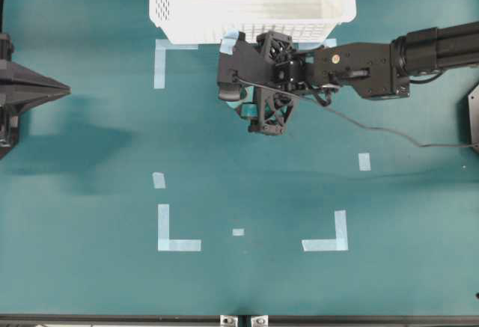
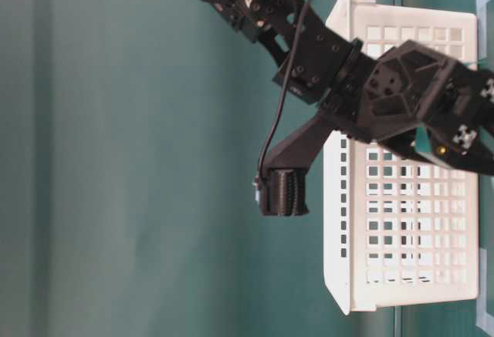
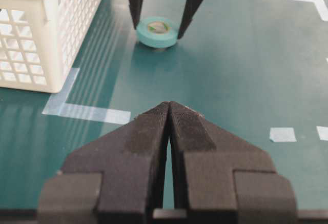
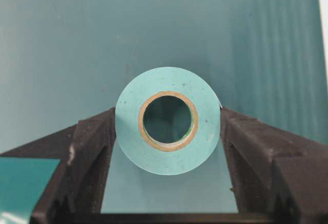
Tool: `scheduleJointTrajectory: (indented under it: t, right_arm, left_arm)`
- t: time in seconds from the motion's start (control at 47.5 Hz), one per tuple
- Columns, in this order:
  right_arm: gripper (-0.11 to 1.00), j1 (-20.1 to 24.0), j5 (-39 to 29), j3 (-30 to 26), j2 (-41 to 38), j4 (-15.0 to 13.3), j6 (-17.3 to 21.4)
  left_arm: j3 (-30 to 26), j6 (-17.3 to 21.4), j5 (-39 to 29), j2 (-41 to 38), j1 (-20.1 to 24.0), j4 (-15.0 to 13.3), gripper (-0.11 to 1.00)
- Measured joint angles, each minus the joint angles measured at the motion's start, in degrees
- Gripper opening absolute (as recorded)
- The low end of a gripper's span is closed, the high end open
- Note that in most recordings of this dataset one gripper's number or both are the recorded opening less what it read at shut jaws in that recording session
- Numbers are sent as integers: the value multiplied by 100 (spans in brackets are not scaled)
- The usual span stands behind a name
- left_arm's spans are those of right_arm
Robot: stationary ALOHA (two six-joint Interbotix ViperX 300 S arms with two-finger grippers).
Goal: Put the tape into the white basket.
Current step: 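Lower the right gripper and close it on the tape roll, then lift the tape roll and carry it over the white basket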
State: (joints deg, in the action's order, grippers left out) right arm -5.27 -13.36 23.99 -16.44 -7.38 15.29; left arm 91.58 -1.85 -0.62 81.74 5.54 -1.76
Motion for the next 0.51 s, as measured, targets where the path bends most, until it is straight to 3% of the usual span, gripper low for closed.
scheduleJointTrajectory:
  t: [0.169,0.506]
  right_arm:
    - [68,0,-237,-35,0,-141,0]
    - [68,0,-738,-53,501,-158,0]
  left_arm:
    - [-9,0,0,-9,0,0,-11]
    - [0,0,0,0,0,0,-11]
